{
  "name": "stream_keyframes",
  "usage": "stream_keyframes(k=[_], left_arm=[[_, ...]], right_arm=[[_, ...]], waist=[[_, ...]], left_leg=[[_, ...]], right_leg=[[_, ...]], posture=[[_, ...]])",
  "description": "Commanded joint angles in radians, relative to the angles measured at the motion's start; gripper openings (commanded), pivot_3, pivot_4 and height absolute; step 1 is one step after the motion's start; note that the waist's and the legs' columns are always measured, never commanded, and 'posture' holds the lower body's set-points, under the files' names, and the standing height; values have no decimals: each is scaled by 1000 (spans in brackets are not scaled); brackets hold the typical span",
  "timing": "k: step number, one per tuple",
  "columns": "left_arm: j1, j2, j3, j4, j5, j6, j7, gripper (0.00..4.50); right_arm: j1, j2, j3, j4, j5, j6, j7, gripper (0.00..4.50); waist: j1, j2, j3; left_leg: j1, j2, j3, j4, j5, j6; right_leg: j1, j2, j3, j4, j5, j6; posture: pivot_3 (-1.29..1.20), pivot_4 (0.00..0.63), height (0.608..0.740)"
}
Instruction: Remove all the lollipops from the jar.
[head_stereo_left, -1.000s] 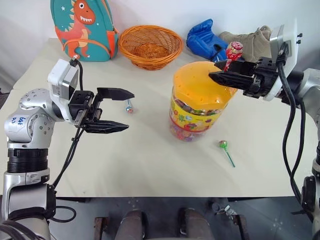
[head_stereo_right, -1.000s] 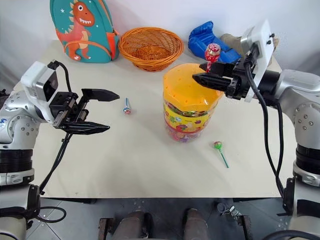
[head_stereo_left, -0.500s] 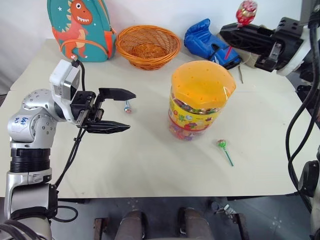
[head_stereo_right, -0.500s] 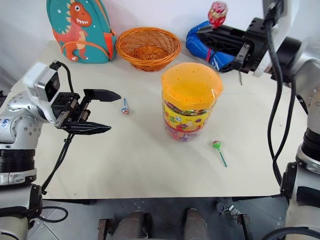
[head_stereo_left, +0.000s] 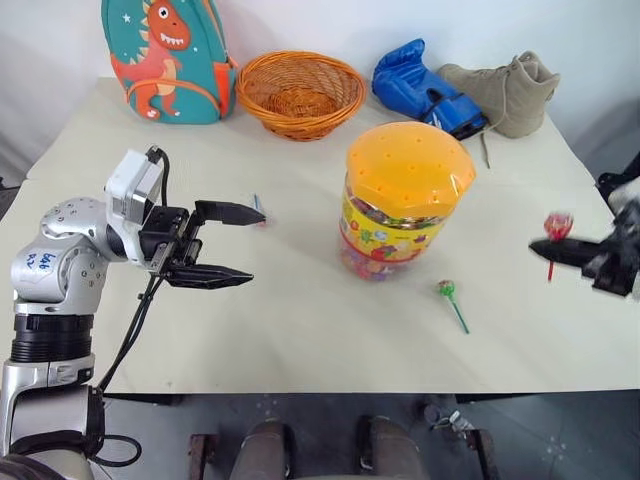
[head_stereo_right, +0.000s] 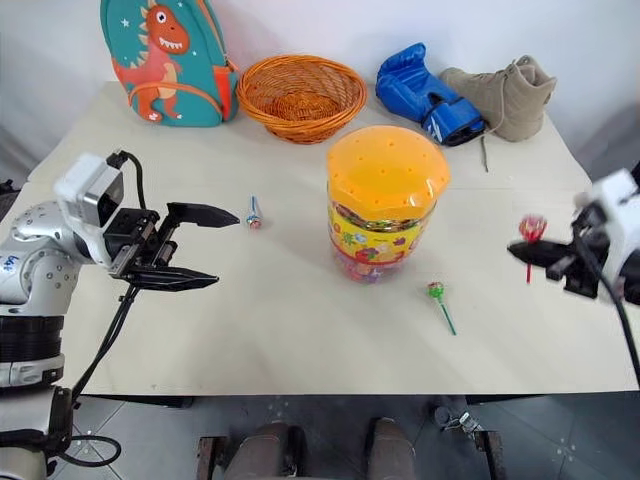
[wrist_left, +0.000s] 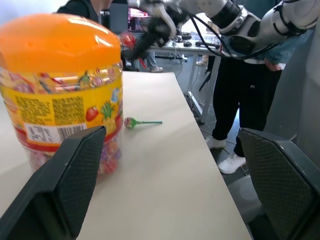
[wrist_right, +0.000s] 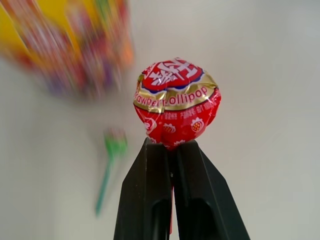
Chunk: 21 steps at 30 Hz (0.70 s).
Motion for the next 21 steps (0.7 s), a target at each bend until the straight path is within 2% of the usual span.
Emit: stream_keyframes(k=[1,5,9,13,21], left_arm=[[24,23,-29,-18,43,-45,-28,4500],[61,24,-43,2,81,-38,23,4500],[103,7,-8,-9,83,-34,92,4500],[134,19,-3,-19,87,-49,107,4500],[165,26,16,3,102,-79,124,4500]], right_arm=[[21,31,75,14,-66,-70,-24,15],[-11,82,168,72,-123,-129,-50,15],[-37,106,233,111,-162,-183,-37,15],[-41,109,243,104,-162,-186,-28,1012],[-32,98,111,-42,-42,-113,12,3847]], waist=[[-1,0,0],[0,0,0],[0,0,0],[5,0,0],[3,0,0]], left_leg=[[0,0,0,0,0,0],[0,0,0,0,0,0],[0,0,0,0,0,0],[0,0,-1,0,0,0],[0,0,-1,0,0,0]], right_leg=[[0,0,0,0,0,0],[0,0,0,0,0,0],[0,0,0,0,0,0],[0,0,0,0,0,0],[0,0,0,0,0,0]], posture=[[0,150,740],[0,150,740],[0,150,740],[0,150,740],[0,150,740]])
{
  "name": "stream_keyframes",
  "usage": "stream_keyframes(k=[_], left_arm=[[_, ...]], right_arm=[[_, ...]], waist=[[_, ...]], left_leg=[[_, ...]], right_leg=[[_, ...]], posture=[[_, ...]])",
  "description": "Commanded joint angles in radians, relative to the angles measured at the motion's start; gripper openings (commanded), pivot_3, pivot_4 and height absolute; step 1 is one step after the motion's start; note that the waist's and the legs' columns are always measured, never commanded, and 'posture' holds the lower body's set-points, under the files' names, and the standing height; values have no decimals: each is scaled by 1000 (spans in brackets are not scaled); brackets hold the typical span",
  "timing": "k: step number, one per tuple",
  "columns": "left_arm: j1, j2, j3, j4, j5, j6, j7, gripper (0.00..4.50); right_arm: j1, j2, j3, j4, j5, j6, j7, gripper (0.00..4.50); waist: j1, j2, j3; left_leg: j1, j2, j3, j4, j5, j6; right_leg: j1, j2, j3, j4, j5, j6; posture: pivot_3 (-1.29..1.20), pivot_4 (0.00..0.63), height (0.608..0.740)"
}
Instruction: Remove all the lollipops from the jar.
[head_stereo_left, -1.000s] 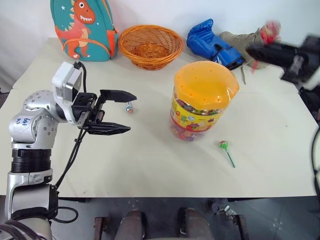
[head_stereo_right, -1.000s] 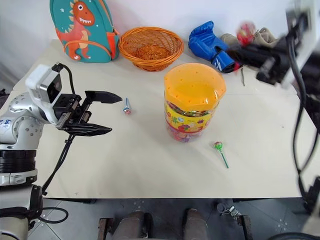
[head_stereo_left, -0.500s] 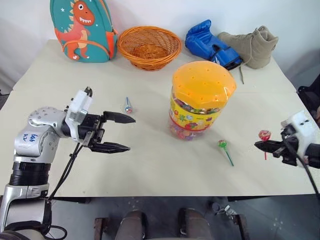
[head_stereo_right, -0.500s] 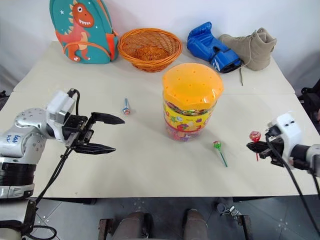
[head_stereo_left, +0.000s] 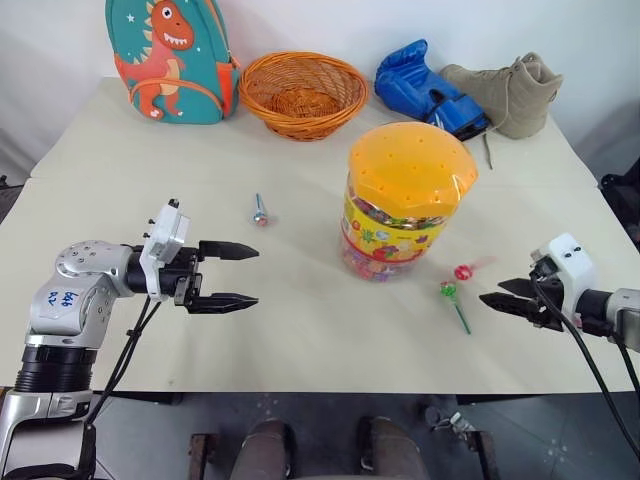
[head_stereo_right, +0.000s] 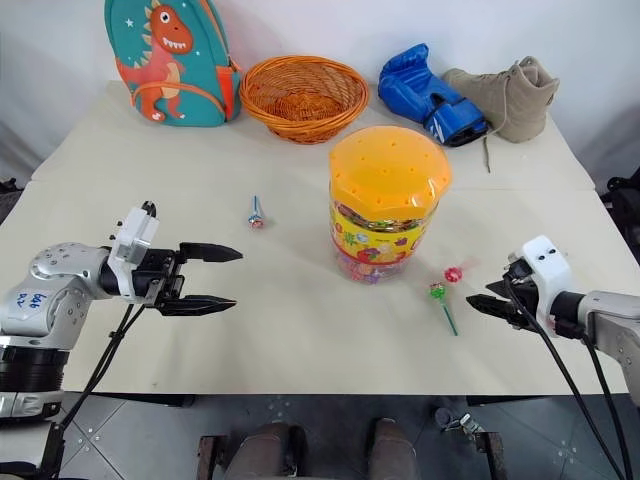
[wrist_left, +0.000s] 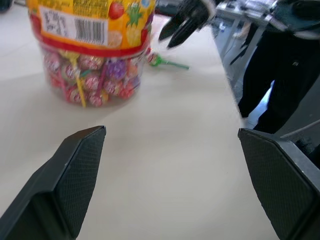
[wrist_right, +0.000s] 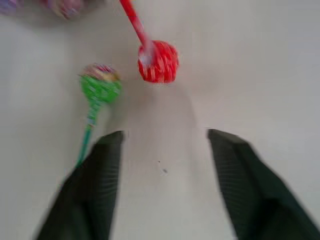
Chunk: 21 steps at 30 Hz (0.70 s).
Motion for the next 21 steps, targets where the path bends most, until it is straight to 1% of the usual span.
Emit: stream_keyframes(k=[1,2,5,7,9,11,14,17,21], left_arm=[[7,0,45,0,-19,-19,12,4500],[5,0,53,5,-23,-14,18,4500],[5,10,76,25,-29,-13,15,4500],[4,21,94,54,-28,-24,3,4500],[2,25,102,71,-24,-32,-4,4500],[0,46,117,119,-14,-47,-20,4500],[17,90,162,209,-7,-71,-42,4500],[47,114,212,257,-22,-93,-57,4500],[84,121,257,256,-40,-88,-65,4500]], right_arm=[[-3,-6,-113,-114,90,24,30,4268],[-10,7,-137,-141,115,10,38,4473],[-25,52,-185,-190,165,-88,86,4473],[-5,68,-186,-202,166,-174,158,4473],[15,67,-179,-201,162,-219,203,4473],[37,62,-143,-177,138,-301,291,4473],[52,42,-60,-93,61,-458,444,4473],[25,29,-24,-13,17,-525,490,4473],[1,30,-11,46,-8,-569,511,4473]], waist=[[0,0,0],[1,0,0],[0,0,0],[0,0,0],[1,0,0],[1,0,0],[-1,0,0],[-9,0,0],[-11,0,0]], left_leg=[[0,0,0,0,0,0],[0,0,0,0,0,0],[0,0,-1,0,0,0],[0,0,-1,0,0,0],[0,0,0,0,0,0],[0,0,0,0,0,0],[0,0,0,0,0,0],[1,0,0,0,0,0],[1,0,0,0,0,0]], right_leg=[[0,0,0,0,0,0],[0,0,0,0,0,0],[0,0,0,0,0,0],[0,0,0,0,0,0],[0,0,0,0,0,0],[0,0,0,0,0,0],[0,0,0,0,0,0],[0,0,0,0,0,0],[0,0,0,0,0,0]], posture=[[0,150,740],[0,150,740],[0,150,740],[0,150,740],[0,150,740],[0,150,740],[0,150,740],[0,150,740],[0,150,740]])
